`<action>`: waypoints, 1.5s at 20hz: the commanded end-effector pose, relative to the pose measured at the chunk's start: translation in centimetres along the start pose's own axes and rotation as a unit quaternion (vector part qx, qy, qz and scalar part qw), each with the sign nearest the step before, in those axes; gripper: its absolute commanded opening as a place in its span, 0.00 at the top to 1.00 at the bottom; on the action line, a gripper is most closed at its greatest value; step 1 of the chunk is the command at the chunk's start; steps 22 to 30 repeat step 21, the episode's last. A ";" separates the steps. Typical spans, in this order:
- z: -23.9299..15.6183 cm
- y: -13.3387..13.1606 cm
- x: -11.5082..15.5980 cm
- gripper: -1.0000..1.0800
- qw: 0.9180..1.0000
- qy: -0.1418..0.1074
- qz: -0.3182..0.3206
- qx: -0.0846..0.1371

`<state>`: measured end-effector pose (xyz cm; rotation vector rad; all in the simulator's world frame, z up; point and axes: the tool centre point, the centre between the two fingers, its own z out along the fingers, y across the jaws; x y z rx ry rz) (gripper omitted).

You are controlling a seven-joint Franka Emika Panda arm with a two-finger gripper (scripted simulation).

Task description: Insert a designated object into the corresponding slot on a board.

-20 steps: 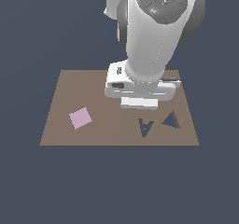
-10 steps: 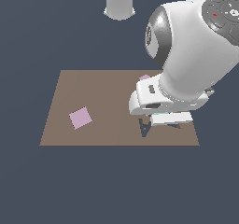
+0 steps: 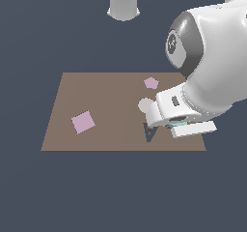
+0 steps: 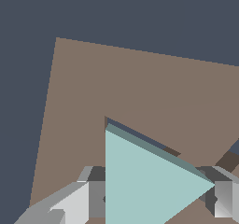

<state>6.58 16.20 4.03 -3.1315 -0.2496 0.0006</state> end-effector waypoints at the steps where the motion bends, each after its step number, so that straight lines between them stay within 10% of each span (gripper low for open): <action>1: 0.0 -0.3 0.2 1.00 1.000 0.000 -0.003 0.000; 11: 1.0 -0.3 0.3 1.00 1.000 0.000 -0.004 0.000; 12: 1.0 -0.3 0.3 0.04 1.000 0.000 -0.004 0.000; 30: 1.0 -0.3 0.3 0.04 1.000 0.000 -0.004 0.000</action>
